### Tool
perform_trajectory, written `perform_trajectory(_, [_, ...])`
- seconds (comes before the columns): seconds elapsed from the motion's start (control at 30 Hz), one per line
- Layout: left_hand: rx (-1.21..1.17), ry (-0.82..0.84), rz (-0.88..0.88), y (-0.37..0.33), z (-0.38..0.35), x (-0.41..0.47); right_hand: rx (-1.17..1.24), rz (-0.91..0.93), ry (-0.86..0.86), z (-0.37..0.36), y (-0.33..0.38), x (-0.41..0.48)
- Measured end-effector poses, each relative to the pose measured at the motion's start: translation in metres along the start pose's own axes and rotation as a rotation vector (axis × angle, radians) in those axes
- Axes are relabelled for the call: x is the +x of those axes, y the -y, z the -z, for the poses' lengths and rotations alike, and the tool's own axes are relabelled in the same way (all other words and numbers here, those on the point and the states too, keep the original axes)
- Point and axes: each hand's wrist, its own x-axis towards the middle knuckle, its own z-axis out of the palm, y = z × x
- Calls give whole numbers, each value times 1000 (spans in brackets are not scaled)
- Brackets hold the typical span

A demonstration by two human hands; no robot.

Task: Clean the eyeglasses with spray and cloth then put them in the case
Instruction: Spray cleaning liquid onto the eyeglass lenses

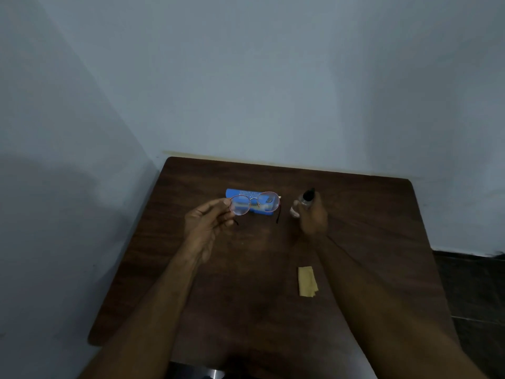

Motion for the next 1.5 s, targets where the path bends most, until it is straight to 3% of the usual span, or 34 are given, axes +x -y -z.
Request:
perform_trajectory(0.17, [-12, 11, -27, -10, -6, 2, 250, 20, -5, 23, 34, -26])
perform_trajectory(0.3, [-26, 13, -46, -19, -11, 2, 282, 141, 42, 48, 74, -74])
perform_trajectory(0.53, [48, 99, -115, -33, -25, -7, 140, 279, 44, 56, 133, -142])
perform_trajectory(0.8, [141, 157, -215, -40, -26, -17, -314, 580, -5, 43, 164, -165])
perform_trajectory(1.1, [151, 153, -248, -53, -10, -23, -611, 514, -63, 24, 173, -178])
perform_trajectory(1.5, [227, 91, -246, -53, 3, -15, -581, 492, -66, 2, 181, -184])
